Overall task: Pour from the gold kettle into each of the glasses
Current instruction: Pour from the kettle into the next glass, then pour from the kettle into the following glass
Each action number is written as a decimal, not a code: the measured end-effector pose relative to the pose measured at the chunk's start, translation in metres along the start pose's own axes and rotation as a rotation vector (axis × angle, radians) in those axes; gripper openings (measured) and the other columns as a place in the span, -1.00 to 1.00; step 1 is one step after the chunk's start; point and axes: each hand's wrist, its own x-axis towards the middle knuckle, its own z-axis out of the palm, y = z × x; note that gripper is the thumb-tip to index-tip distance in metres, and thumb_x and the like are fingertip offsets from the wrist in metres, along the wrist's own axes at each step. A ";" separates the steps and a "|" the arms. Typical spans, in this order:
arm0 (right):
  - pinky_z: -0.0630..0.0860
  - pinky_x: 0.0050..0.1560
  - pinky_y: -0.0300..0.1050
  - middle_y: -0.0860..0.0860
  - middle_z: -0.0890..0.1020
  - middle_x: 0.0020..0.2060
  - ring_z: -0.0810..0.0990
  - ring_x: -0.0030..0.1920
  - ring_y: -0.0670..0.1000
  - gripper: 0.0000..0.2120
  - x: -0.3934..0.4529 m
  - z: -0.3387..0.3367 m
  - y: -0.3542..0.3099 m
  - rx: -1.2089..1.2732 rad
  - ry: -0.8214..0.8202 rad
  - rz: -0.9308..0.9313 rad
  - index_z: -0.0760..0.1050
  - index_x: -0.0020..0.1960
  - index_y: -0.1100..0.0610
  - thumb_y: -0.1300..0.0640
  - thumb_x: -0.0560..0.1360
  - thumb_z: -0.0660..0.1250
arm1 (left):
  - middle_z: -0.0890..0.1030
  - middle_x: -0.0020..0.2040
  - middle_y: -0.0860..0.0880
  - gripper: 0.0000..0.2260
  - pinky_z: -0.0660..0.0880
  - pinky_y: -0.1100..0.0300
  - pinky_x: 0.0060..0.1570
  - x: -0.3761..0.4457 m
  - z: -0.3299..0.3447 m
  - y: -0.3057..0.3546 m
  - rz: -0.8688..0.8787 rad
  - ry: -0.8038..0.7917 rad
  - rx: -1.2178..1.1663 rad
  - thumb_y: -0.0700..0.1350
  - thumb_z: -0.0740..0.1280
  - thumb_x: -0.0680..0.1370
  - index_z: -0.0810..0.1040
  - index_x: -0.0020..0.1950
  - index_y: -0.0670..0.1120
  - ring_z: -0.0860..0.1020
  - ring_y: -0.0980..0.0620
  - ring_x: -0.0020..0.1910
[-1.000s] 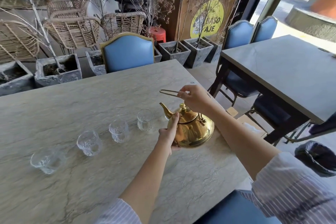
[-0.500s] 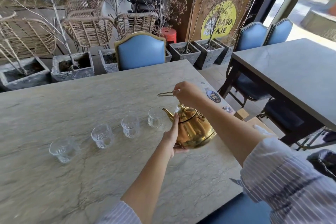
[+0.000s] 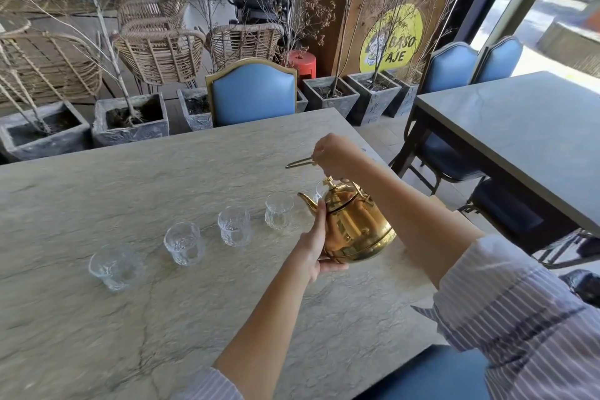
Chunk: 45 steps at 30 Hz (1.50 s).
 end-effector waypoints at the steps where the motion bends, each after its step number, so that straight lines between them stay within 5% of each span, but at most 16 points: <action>1: 0.61 -0.28 -0.03 0.25 0.70 -0.15 0.58 -0.33 0.13 -0.74 -0.001 -0.001 -0.001 0.007 -0.003 0.003 0.61 0.00 0.34 0.29 0.51 0.16 | 0.61 0.20 -0.20 -0.14 0.69 -0.08 -0.11 -0.001 0.000 0.000 0.003 -0.004 0.001 0.54 0.13 0.38 0.48 0.39 -0.09 0.63 -0.10 -0.07; 9: 0.35 -0.63 -0.26 0.10 0.56 -0.39 0.47 -0.52 0.01 -0.74 -0.008 -0.011 -0.007 -0.050 -0.012 0.017 0.58 0.04 0.31 0.28 0.53 0.13 | 0.61 0.15 -0.18 -0.19 0.70 -0.03 -0.14 -0.009 0.004 0.002 0.012 -0.028 0.014 0.53 0.09 0.41 0.50 0.33 -0.08 0.63 -0.10 -0.05; 31: 0.35 -0.58 -0.23 0.08 0.54 -0.40 0.45 -0.51 0.00 -0.74 -0.004 -0.007 -0.009 -0.066 -0.003 0.010 0.59 0.01 0.31 0.32 0.51 0.13 | 0.68 0.06 -0.17 -0.22 0.70 0.01 -0.16 -0.010 -0.001 0.002 0.028 -0.018 0.044 0.54 0.08 0.40 0.58 0.20 -0.07 0.68 -0.10 -0.02; 35: 0.43 -0.54 -0.19 0.14 0.59 -0.37 0.51 -0.48 0.07 -0.73 -0.001 0.003 -0.005 -0.056 0.025 0.008 0.60 -0.03 0.33 0.33 0.49 0.13 | 0.70 -0.01 -0.15 -0.23 0.70 -0.03 -0.10 -0.003 -0.007 0.000 0.019 0.024 0.046 0.55 0.13 0.36 0.61 0.11 -0.09 0.70 -0.08 -0.10; 38: 0.60 -0.29 0.00 0.23 0.67 -0.17 0.65 -0.24 0.20 -0.72 -0.002 0.009 0.001 -0.013 0.044 -0.012 0.61 -0.01 0.35 0.33 0.51 0.13 | 0.70 0.01 -0.16 -0.22 0.70 -0.04 -0.10 0.003 -0.014 -0.003 0.020 0.056 0.053 0.54 0.17 0.35 0.62 0.12 -0.12 0.69 -0.08 -0.05; 42: 0.43 -0.45 -0.16 0.20 0.68 -0.17 0.55 -0.36 0.07 -0.73 -0.004 0.020 0.017 0.058 0.140 -0.078 0.62 -0.02 0.34 0.25 0.55 0.17 | 0.69 0.07 -0.17 -0.21 0.70 -0.06 -0.15 0.010 -0.024 -0.004 0.019 0.108 0.038 0.50 0.28 0.35 0.59 0.21 -0.16 0.68 -0.08 -0.01; 45: 0.43 -0.33 -0.13 0.16 0.68 -0.16 0.56 -0.28 0.08 -0.75 -0.006 0.027 0.028 0.100 0.221 -0.118 0.64 -0.04 0.30 0.20 0.55 0.21 | 0.68 0.09 -0.18 -0.23 0.69 -0.13 -0.12 0.014 -0.031 -0.002 0.021 0.132 0.029 0.44 0.38 0.34 0.57 0.22 -0.19 0.67 -0.12 0.03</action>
